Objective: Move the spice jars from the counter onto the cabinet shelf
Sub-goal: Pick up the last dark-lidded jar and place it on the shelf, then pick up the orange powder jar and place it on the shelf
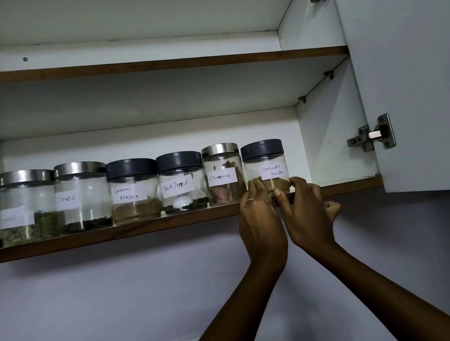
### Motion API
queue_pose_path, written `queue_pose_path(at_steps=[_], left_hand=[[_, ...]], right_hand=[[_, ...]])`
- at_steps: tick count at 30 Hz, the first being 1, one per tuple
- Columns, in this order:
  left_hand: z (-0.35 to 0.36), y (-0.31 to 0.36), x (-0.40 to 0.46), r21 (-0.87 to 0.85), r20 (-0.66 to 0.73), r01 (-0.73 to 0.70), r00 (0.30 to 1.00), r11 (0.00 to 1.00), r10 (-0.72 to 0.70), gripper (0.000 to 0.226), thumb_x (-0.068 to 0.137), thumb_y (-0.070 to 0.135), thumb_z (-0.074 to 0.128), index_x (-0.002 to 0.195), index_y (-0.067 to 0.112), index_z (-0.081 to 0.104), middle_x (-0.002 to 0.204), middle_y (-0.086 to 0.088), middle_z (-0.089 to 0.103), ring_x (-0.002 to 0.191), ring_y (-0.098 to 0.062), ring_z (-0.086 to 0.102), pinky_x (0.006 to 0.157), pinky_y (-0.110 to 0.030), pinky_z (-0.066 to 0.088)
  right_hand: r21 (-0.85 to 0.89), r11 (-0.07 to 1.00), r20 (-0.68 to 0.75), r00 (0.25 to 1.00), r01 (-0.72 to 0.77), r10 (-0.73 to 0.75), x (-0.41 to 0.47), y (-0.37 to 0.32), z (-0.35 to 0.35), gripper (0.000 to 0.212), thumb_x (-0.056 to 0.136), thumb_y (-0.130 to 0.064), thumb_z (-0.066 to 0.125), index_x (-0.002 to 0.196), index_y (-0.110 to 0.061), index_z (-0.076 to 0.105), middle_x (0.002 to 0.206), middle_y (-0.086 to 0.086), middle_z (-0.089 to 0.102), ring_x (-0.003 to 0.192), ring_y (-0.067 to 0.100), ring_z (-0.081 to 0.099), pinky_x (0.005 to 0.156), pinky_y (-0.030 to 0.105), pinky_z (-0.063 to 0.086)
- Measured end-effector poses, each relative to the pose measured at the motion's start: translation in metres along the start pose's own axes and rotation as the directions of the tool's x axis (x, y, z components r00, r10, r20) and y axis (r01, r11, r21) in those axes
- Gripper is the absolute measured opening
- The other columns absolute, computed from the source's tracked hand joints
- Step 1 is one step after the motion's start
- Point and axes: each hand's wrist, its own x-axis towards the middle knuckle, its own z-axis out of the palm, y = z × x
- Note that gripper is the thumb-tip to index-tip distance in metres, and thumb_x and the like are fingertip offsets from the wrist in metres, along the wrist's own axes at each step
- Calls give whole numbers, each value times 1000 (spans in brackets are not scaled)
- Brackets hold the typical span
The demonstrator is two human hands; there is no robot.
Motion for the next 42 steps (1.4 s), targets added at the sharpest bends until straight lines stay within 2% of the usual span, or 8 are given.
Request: queue_pose_path(at_steps=[4, 10, 13, 18, 23, 33, 38, 42], left_hand=[[0, -3, 1, 30, 19, -40, 999, 999, 40, 46, 100, 17, 39, 145, 15, 33, 144, -9, 41, 132, -19, 41, 106, -33, 41], [-17, -12, -9, -4, 71, -158, 985, 987, 158, 43, 98, 15, 45, 141, 14, 41, 147, -1, 41, 137, -12, 33, 109, -16, 25], [-37, -18, -25, -40, 59, -257, 964, 966, 259, 36, 96, 16, 50, 131, 11, 54, 137, -2, 54, 130, -15, 43, 106, -19, 32], [-78, -41, -63, -39, 76, -296, 951, 954, 299, 26, 93, 15, 52, 116, 16, 65, 116, 0, 66, 104, -16, 59, 84, -23, 45], [-131, -80, -99, 11, 121, -342, 933, 940, 338, 20, 89, 7, 56, 106, 7, 67, 103, -8, 69, 90, -20, 63, 73, -28, 53], [-255, -211, -169, 181, 146, 15, 988, 983, -42, 19, 89, 18, 51, 98, 29, 64, 99, 14, 64, 82, -3, 59, 72, -32, 53], [-301, -289, -208, 240, 125, 170, 971, 956, -204, 21, 90, 16, 52, 98, 29, 64, 100, 14, 65, 76, -1, 61, 65, -30, 54], [-328, -357, -252, 293, 163, 294, 922, 910, -350, 22, 90, 14, 53, 106, 27, 61, 102, 12, 61, 84, -6, 60, 67, -24, 49]], right_hand=[[-14, 1000, 8, 1000, 0, 1, -1, 1, -1, 43, 95, -45, 40, 130, -19, 43, 125, 1, 55, 123, 17, 39, 92, 41, 23], [35, 998, 47, 998, 45, -46, -15, 0, -5, 47, 95, -40, 42, 136, -17, 38, 140, 5, 44, 132, 18, 33, 100, 41, 21], [131, 989, 40, 997, 68, -73, -36, -6, -11, 46, 96, -34, 44, 137, -14, 39, 149, 5, 35, 140, 19, 24, 107, 46, 18], [252, 959, 64, 987, 128, -149, -95, -33, -13, 37, 88, -27, 38, 119, -12, 52, 122, 5, 56, 117, 23, 47, 90, 28, 21], [370, 902, 157, 942, 224, -298, -150, -65, -2, 25, 89, -16, 41, 105, -6, 57, 107, 9, 61, 102, 22, 54, 85, 24, 23], [478, 846, 402, 798, 236, -450, -277, -147, 67, 21, 86, -8, 48, 103, -12, 59, 99, 0, 63, 95, 17, 57, 83, 26, 30], [474, 870, 525, 749, 138, -405, -352, -175, 112, 24, 85, -10, 48, 106, -13, 59, 101, -1, 64, 94, 14, 58, 83, 25, 31], [411, 906, 685, 623, 99, -378, -417, -180, 150, 23, 86, -9, 51, 107, -12, 58, 104, 1, 62, 99, 17, 57, 87, 33, 37]])
